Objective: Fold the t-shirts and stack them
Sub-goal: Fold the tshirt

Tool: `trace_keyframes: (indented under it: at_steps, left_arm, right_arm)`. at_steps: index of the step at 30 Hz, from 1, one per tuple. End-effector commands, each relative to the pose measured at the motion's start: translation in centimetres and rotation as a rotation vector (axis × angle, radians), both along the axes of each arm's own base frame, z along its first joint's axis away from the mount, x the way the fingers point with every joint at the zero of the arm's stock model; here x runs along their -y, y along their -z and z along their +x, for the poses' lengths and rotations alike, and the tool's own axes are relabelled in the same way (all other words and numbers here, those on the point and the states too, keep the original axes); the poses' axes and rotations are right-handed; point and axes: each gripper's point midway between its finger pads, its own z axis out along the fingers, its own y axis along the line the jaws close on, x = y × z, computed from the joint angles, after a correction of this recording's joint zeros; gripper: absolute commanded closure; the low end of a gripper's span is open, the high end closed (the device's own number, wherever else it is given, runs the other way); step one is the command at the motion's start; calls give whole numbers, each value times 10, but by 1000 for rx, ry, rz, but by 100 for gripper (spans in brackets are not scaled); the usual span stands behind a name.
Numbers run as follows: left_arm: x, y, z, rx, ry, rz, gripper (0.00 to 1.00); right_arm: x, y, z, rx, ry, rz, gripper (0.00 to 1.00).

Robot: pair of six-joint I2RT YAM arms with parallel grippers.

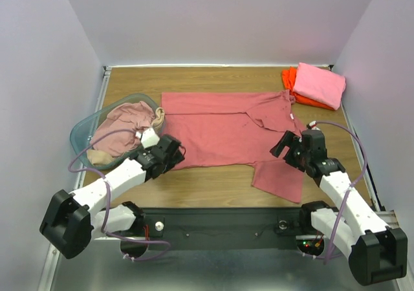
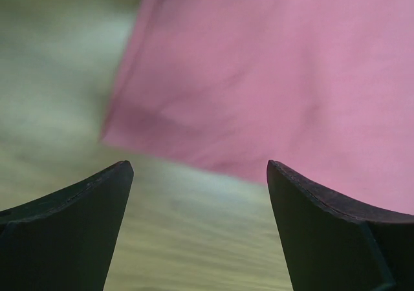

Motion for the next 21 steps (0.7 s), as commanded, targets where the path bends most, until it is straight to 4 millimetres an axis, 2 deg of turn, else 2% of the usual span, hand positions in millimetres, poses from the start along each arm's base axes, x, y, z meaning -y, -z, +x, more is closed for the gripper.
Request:
trace_keyframes:
  at_steps: [1, 4, 8, 12, 13, 15, 19, 21]
  left_arm:
    - [-39, 44, -49, -169, -180, 61, 3]
    - [-40, 52, -53, -168, -235, 19, 3]
    - [-53, 62, -49, -142, -321, 43, 4]
    - [-55, 68, -47, -157, -324, 67, 17]
    - [-58, 70, -48, -162, -334, 81, 28]
    - [-61, 73, -46, -162, -353, 89, 40]
    - [-62, 77, -39, -160, -361, 80, 54]
    - [-65, 78, -35, -159, -364, 88, 57]
  right_arm:
    - [3, 0, 2, 13, 57, 19, 0]
    - [3, 0, 2, 12, 58, 25, 0]
    - [2, -1, 1, 19, 56, 28, 0]
    - [2, -1, 0, 22, 54, 32, 0]
    - [2, -1, 0, 23, 56, 34, 0]
    - [2, -1, -2, 23, 56, 39, 0]
    - [0, -1, -4, 27, 54, 53, 0]
    - [-2, -1, -6, 28, 47, 67, 0]
